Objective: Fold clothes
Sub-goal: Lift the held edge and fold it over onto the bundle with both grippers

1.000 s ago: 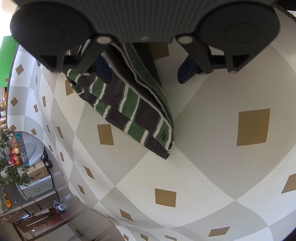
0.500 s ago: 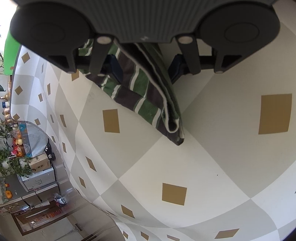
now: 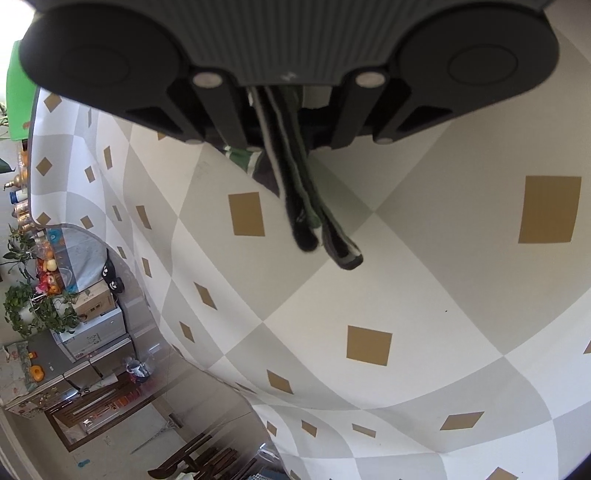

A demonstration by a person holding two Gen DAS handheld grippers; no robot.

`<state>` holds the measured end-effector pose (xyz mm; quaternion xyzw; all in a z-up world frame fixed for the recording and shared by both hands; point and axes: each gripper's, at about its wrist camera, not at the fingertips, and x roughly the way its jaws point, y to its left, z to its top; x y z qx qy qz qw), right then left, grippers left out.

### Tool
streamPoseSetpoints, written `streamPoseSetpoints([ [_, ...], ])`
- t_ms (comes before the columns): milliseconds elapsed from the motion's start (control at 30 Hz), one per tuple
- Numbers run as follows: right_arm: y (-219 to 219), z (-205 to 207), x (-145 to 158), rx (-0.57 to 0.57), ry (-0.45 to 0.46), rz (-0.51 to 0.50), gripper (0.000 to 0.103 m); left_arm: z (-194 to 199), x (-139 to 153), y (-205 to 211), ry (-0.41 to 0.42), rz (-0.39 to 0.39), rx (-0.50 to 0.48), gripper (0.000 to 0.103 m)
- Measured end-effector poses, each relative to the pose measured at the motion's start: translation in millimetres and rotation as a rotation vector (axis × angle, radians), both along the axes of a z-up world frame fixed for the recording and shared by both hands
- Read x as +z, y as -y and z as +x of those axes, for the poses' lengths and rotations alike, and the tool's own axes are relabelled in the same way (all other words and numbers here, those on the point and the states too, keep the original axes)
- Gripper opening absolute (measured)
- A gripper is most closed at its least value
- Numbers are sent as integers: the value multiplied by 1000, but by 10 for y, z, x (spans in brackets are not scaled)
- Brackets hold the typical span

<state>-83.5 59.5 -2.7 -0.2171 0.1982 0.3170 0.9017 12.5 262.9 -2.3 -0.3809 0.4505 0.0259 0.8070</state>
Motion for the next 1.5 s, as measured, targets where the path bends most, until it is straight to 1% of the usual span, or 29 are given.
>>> streamPoseSetpoints([
  [333,236,-30,192,-57,43,46,7,-54,341,285,124,16,-56,5],
  [533,405,-28,295,-100,60,72,7,-62,527,501,166,18,-78,5],
  [967,898,-3,442,-219,75,131,7,71,761,1106,184,25,-144,5],
  [1300,1323,-17,555,-322,71,187,7,218,907,1716,196,62,-229,5],
  [1500,1628,-41,663,-401,53,230,7,311,984,2092,204,92,-282,5],
])
